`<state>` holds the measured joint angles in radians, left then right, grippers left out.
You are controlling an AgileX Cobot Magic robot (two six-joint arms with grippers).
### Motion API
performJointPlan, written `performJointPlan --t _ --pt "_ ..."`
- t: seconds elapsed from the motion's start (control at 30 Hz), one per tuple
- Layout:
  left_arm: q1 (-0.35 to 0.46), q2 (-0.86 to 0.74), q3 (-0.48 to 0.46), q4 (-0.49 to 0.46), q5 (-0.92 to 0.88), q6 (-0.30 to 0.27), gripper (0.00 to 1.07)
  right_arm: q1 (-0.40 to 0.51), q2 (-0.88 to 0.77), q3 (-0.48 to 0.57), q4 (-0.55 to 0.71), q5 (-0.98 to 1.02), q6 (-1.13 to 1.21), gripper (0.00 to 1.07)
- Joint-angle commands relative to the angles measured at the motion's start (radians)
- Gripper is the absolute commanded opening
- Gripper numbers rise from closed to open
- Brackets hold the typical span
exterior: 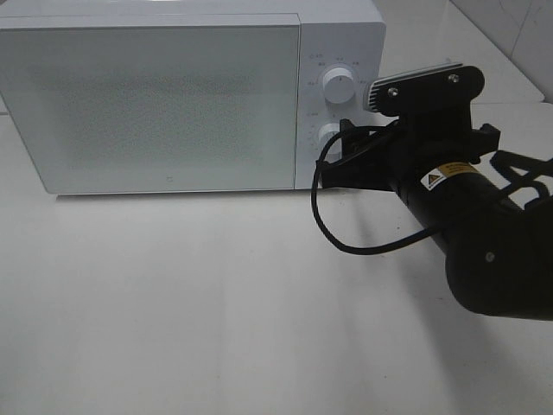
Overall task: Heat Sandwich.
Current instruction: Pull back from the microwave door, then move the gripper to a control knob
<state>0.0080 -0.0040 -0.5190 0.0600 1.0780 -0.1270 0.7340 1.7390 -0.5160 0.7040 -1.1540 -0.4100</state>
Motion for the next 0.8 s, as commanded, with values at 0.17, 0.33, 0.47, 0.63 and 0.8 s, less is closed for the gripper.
performJointPlan --t 0.17,0.33,0.47,0.63,0.8 --pt "0.001 -0.024 0.002 -0.007 -0.006 0.0 0.76 0.005 0.091 -0.051 -0.004 -0.073 0.138 0.66" --pt "0.001 -0.024 0.002 -0.007 -0.006 0.0 0.76 0.005 0.148 -0.092 -0.026 -0.079 0.125 0.66" --pt "0.001 -0.024 0.002 -0.007 -0.006 0.0 0.76 0.005 0.175 -0.113 -0.026 -0.081 0.125 0.66" --pt "0.001 -0.024 0.002 -0.007 -0.006 0.0 0.76 0.004 0.214 -0.137 -0.021 -0.096 0.125 0.66" --pt "0.001 -0.024 0.002 -0.007 -0.006 0.0 0.76 -0.001 0.241 -0.154 -0.016 -0.101 0.125 0.66"
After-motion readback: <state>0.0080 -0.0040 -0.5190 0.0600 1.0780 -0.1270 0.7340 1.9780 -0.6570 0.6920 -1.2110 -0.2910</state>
